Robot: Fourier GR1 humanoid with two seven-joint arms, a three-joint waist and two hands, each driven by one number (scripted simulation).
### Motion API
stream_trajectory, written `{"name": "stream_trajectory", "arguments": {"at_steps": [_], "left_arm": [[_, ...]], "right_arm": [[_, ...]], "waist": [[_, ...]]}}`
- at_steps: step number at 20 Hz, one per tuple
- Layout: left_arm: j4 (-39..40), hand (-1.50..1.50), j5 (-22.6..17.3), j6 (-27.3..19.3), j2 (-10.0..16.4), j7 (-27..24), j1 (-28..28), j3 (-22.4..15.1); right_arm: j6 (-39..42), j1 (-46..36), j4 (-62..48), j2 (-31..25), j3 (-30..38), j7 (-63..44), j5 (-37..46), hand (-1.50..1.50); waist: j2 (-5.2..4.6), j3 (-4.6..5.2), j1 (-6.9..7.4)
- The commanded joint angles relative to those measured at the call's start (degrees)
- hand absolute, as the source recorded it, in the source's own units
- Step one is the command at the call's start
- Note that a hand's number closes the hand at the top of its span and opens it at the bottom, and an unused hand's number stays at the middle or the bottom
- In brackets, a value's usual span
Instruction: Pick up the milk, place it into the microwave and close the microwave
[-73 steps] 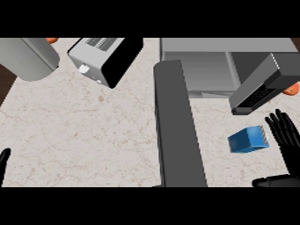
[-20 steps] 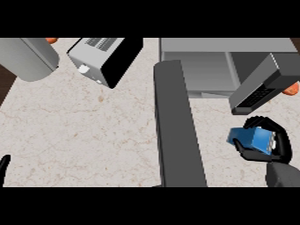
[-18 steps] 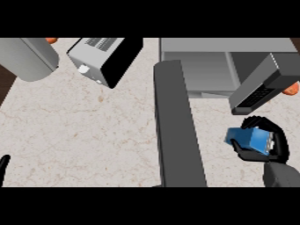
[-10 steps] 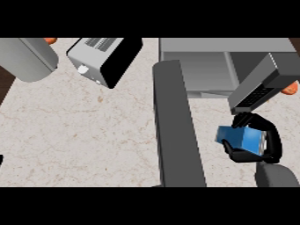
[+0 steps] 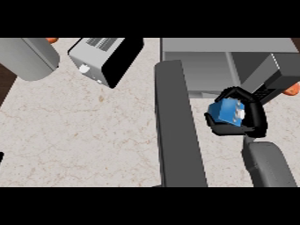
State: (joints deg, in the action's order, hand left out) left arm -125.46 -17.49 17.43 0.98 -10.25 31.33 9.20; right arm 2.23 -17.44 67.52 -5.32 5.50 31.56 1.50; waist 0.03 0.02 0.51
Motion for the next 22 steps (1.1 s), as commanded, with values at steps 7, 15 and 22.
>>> {"name": "stream_trajectory", "arguments": {"at_steps": [7,15,22], "left_arm": [[2.45,-1.50,-1.51,1.08,-0.29,0.48,-2.15,1.58],[1.96,-1.50,-1.51,4.49,0.15,-0.48,-0.52,1.70],[0.48,-1.50,-1.41,1.80,0.67,3.98,-5.53,0.57]], "right_arm": [[-6.03,-23.62,-24.06,-0.15,3.59,-1.92,3.16,1.50],[-7.46,-35.61,-44.80,-3.64,8.21,6.45,3.83,1.50],[-11.48,-40.74,-52.51,-5.61,8.37,9.69,6.56,1.50]], "waist": [[-0.48,-0.05,1.14],[-0.95,-0.10,2.71],[-1.89,-0.20,4.10]]}}
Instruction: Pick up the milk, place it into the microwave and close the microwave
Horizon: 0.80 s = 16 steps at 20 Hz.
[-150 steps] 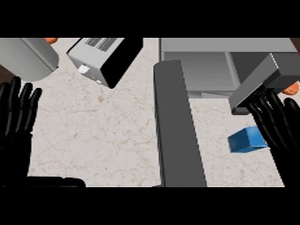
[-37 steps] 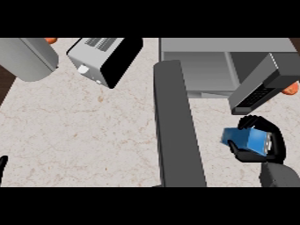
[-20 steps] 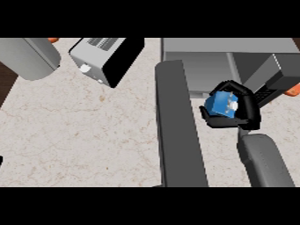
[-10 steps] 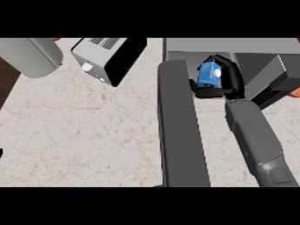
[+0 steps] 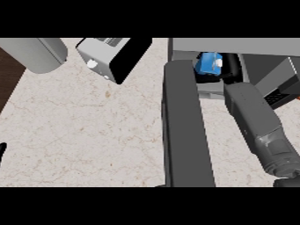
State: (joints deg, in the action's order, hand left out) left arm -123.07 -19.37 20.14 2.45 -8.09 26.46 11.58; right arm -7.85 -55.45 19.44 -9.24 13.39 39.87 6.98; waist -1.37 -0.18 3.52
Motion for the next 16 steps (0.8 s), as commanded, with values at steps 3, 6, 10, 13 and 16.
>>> {"name": "stream_trajectory", "arguments": {"at_steps": [3,6,10,13,16], "left_arm": [[0.70,-1.50,0.85,-0.11,-0.49,-0.20,-1.64,-0.85],[1.14,-1.50,0.59,1.45,0.27,-0.73,-1.92,-1.21],[1.80,-1.50,1.58,0.94,-0.49,-1.30,-3.06,-1.91],[1.27,-1.50,1.97,1.07,0.63,0.26,-3.30,-2.06],[1.85,-1.50,4.39,0.21,0.54,0.23,-4.87,-2.77]], "right_arm": [[-5.24,-4.73,-5.71,-2.90,0.07,1.99,2.68,1.50],[-9.09,-6.57,-7.74,-1.63,0.19,0.69,3.26,1.50],[-10.02,-8.21,-9.16,-4.34,2.85,-1.10,1.32,1.50],[-18.18,-9.43,-9.90,-3.39,5.22,-3.38,-0.15,1.50],[-22.43,-8.83,-10.08,-4.30,4.92,-0.92,0.86,1.50]], "waist": [[-0.74,0.03,1.63],[-1.24,0.03,3.14],[-1.79,-0.02,3.86],[-2.02,-0.03,4.69],[-2.71,-0.09,4.97]]}}
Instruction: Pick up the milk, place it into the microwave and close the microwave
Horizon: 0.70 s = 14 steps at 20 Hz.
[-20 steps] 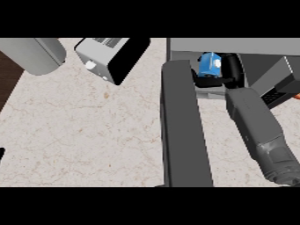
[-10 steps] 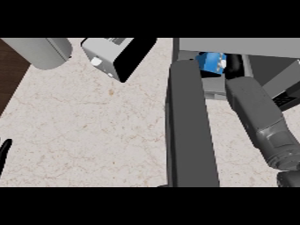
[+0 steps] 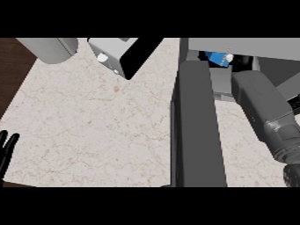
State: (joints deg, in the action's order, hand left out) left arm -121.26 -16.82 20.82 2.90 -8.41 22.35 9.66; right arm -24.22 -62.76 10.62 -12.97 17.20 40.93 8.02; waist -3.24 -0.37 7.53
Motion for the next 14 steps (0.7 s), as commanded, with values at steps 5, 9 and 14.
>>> {"name": "stream_trajectory", "arguments": {"at_steps": [5,9,14], "left_arm": [[-1.13,-1.50,3.76,-0.97,0.41,0.93,-2.05,-1.64],[0.07,-1.50,5.13,-0.85,0.52,0.39,-2.66,-2.05],[1.01,-1.50,6.64,-1.28,0.26,1.28,-4.73,-3.80]], "right_arm": [[-14.70,-2.14,-3.77,-2.67,-3.67,-2.11,5.81,-1.50],[-17.84,-2.27,-4.51,-2.04,-3.57,-2.13,6.08,-1.50],[-15.08,-3.82,-7.13,-0.88,-3.76,-6.34,6.29,-1.50]], "waist": [[-1.14,0.19,2.27],[-1.65,0.13,3.31],[-1.81,0.02,3.16]]}}
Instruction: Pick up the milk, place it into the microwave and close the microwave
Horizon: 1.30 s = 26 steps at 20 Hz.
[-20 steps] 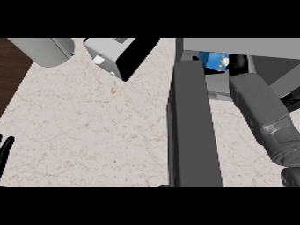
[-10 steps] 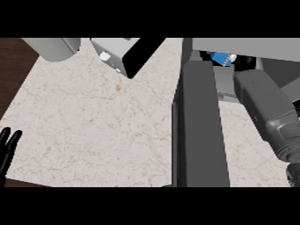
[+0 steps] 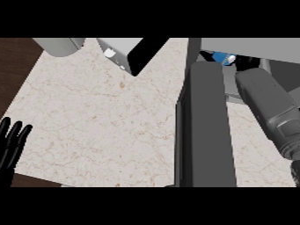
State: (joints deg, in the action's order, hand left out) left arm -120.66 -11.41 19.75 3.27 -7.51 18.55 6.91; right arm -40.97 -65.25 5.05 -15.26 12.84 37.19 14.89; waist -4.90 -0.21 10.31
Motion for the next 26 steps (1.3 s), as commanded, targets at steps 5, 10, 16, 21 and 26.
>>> {"name": "stream_trajectory", "arguments": {"at_steps": [5,10,16,21,26], "left_arm": [[1.43,-1.50,1.59,-0.58,-0.27,0.21,-2.67,-1.21],[0.96,-1.50,2.46,-0.88,-0.80,0.69,-2.96,-2.49],[0.78,-1.50,4.90,-0.88,-1.49,0.32,-2.15,-4.76],[0.57,-1.50,6.28,-2.30,-2.16,2.06,-3.54,-5.85],[0.93,-1.50,7.50,-2.70,-3.24,1.38,-2.87,-8.01]], "right_arm": [[9.52,-2.50,-1.12,3.14,2.34,-2.54,-2.60,-1.50],[12.01,-2.37,-0.39,2.01,4.02,-2.04,-4.10,-1.50],[13.94,-0.21,-1.22,1.73,3.72,-1.37,-3.61,-1.50],[14.16,0.95,-0.87,1.17,4.26,-0.36,-4.01,-1.50],[16.52,2.65,-0.59,1.49,4.74,1.55,-4.45,-1.50]], "waist": [[-0.13,-0.17,0.18],[0.07,-0.23,-0.36],[0.76,-0.13,-1.09],[0.62,-0.20,-1.51],[1.00,-0.18,-2.02]]}}
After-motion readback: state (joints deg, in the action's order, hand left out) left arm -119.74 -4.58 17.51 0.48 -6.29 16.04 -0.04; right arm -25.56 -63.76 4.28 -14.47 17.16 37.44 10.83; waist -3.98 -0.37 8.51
